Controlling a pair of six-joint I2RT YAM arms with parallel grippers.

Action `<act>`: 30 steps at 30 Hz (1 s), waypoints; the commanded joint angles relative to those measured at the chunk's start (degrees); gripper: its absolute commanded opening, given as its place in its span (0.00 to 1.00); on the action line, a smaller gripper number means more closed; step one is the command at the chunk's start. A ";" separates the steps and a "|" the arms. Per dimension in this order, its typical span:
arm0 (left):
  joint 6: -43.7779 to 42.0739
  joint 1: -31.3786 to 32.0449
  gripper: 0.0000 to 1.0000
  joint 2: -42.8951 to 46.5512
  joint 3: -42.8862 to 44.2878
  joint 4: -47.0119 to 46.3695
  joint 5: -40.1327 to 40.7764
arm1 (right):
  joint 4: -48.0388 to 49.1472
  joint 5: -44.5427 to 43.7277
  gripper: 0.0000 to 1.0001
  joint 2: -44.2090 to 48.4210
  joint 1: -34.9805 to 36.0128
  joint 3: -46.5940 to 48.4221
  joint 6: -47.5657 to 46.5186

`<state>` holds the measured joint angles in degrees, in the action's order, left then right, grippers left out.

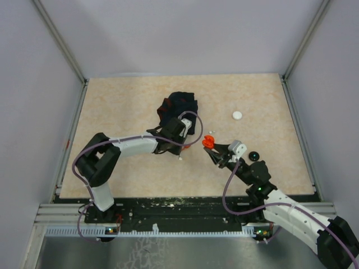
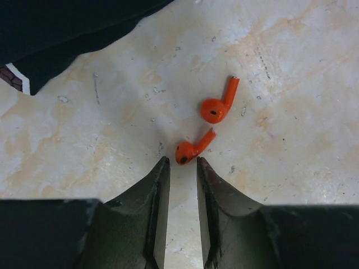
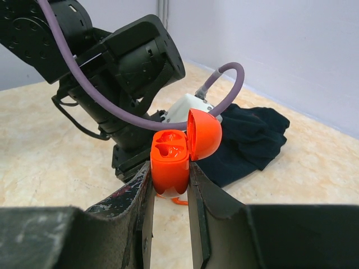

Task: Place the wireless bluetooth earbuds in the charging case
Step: Adjust the earbud at the center of the board.

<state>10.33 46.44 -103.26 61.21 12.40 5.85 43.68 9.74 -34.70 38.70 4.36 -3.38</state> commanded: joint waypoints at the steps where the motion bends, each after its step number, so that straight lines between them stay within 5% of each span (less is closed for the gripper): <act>1: 1.74 -0.50 0.32 1.98 -0.74 0.08 -2.97 | 3.87 1.15 0.00 -0.04 -0.11 0.91 0.74; 17: 18.59 -1.26 0.43 4.04 -0.88 0.58 0.61 | 4.22 1.09 0.00 -0.28 -0.04 0.83 1.00; 30: 21.15 -1.26 0.36 -0.60 0.98 -0.54 4.36 | 3.52 0.78 0.00 0.54 -0.04 0.39 0.93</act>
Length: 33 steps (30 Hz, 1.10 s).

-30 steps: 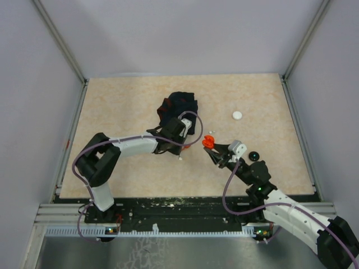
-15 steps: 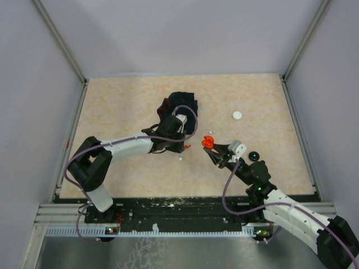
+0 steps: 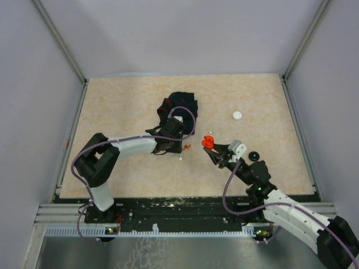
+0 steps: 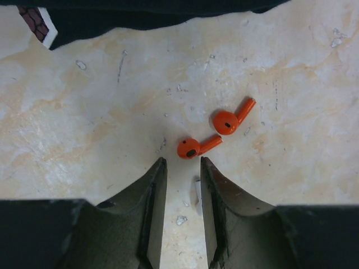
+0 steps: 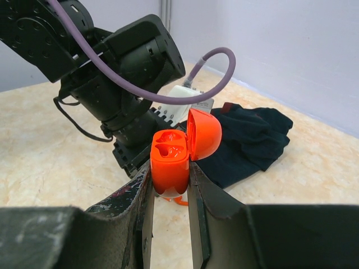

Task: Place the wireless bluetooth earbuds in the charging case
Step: Adjust the earbud at the center of the board.

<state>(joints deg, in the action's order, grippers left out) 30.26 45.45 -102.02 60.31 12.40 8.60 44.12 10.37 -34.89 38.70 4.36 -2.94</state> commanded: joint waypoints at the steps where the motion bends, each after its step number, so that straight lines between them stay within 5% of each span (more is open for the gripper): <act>1: 1.25 -0.28 0.35 -2.19 1.95 -0.56 1.86 | 3.08 0.13 0.00 0.76 -0.05 0.39 0.55; 19: -1.41 -0.28 0.22 -4.71 3.67 0.10 4.83 | 3.08 0.67 0.00 0.73 -0.10 0.25 0.89; 28: -23.66 -0.64 0.19 -3.33 3.62 3.39 -1.01 | 2.98 1.18 0.00 0.56 -0.09 0.45 0.91; 33: -29.25 -2.33 0.20 -2.84 3.36 8.93 -3.09 | 3.31 1.74 0.00 -0.18 -0.11 0.73 1.17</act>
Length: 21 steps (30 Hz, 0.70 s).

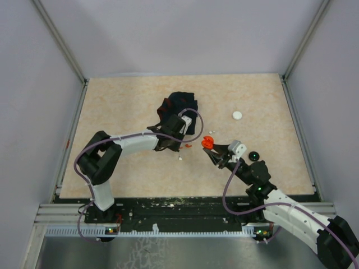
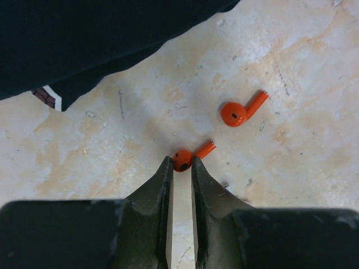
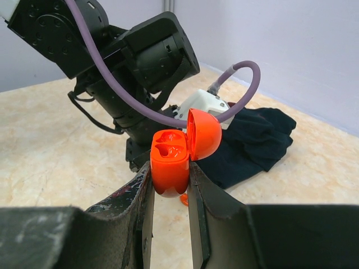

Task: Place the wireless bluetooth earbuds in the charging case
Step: Adjust the earbud at the center of the board.

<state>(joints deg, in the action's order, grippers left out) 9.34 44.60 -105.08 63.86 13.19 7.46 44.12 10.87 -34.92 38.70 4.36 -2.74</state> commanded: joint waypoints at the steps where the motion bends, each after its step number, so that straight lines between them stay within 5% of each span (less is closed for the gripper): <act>1: -8.27 -1.90 0.22 0.39 -0.02 8.44 -1.62 | 3.46 1.44 0.00 -0.38 -0.07 0.81 1.06; 9: -5.79 -4.86 0.40 2.41 1.49 7.38 -3.26 | 2.48 1.84 0.00 0.06 -0.07 1.18 1.03; 14: 6.83 -4.96 0.54 6.58 1.13 7.25 -2.96 | 2.33 1.54 0.00 0.15 -0.09 1.01 1.03; 21: 25.04 -4.87 0.54 10.37 -2.67 2.70 -0.75 | 3.95 2.29 0.00 -0.92 -0.11 1.00 1.33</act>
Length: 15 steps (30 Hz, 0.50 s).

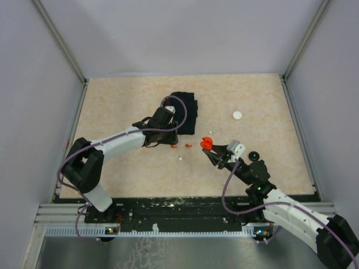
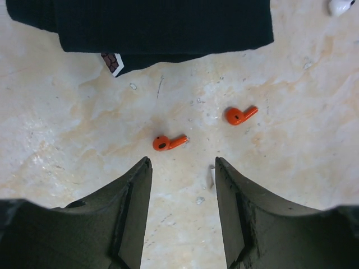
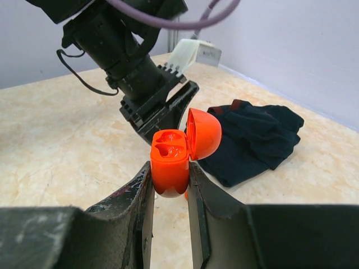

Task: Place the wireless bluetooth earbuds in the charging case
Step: Adjust the earbud at the center of the board, then pick up the earbud from the center of the board.

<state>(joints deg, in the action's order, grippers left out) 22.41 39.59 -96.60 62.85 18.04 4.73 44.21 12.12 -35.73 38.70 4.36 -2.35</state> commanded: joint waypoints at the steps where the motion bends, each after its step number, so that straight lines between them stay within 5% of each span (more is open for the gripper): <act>1: 13.55 0.13 0.54 1.71 -1.56 -1.71 3.12 | 3.68 1.02 0.00 0.04 -0.10 0.92 0.92; 15: 18.73 1.91 0.47 -4.89 0.77 0.72 12.41 | 3.65 0.23 0.00 1.02 -0.11 -0.05 0.81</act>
<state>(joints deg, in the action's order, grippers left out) 39.68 40.58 -99.37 61.80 17.61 13.61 44.36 12.14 -35.62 38.70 4.36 -2.31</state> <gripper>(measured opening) 0.487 0.259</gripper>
